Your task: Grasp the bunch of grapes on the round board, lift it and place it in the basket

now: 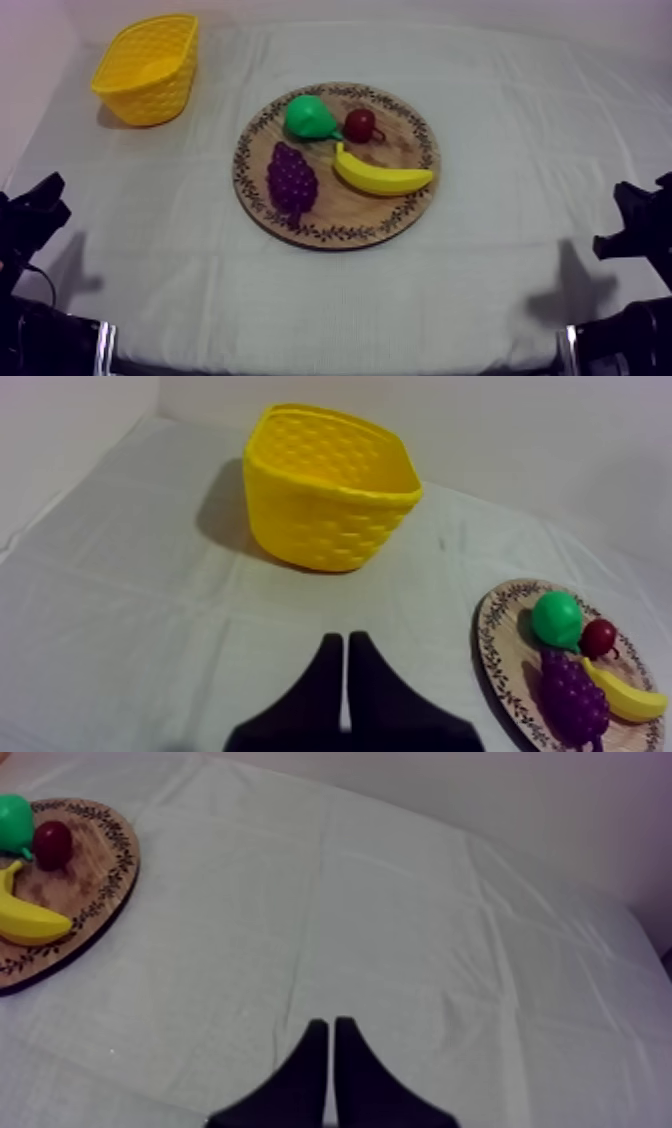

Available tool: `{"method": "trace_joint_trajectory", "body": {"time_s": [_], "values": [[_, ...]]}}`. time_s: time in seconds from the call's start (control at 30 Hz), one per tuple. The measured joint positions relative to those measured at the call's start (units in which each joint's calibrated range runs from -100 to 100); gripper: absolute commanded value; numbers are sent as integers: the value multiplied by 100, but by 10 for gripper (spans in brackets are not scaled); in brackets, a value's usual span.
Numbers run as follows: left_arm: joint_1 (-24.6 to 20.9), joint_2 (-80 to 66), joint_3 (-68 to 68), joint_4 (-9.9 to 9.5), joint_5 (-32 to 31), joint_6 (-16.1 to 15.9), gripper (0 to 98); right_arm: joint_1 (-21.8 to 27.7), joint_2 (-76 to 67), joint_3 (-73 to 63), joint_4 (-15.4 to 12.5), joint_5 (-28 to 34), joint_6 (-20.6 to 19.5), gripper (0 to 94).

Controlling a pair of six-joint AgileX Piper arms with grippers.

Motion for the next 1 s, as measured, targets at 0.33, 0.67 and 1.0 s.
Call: {"method": "trace_joint_trajectory", "body": {"time_s": [0.33,0.67,1.0], "values": [[23,0,-8,-7,33,-717,0,0,0,0,0,0,0,3],[23,0,-8,-7,41,-1077,0,0,0,0,0,0,0,3],[168,495,-270,-194,-114,-834,0,0,0,0,0,0,3,3]]}}
